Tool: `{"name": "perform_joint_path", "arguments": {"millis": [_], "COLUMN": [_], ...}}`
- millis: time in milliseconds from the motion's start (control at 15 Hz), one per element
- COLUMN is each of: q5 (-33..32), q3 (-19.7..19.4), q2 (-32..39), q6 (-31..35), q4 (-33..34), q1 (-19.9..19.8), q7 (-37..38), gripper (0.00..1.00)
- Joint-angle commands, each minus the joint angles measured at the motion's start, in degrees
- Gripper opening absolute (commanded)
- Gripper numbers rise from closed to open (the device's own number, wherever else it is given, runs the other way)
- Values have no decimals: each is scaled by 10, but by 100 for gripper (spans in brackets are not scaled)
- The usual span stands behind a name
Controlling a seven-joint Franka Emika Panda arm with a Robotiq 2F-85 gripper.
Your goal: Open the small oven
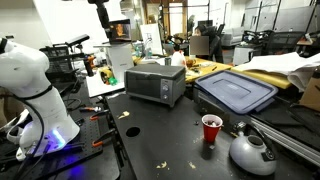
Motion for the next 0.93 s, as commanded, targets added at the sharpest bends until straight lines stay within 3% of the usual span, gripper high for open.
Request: {"name": "perform_joint_path", "arguments": {"millis": [0, 267, 867], "q5": [8, -1, 7], "q3": [8, 13, 22], "q2": [2, 30, 179], "q6": [-3, 1, 15], "q4": [2, 19, 99], "q1": [-13, -18, -20], "q7": [-8, -4, 14], "gripper": [100, 100, 100]}}
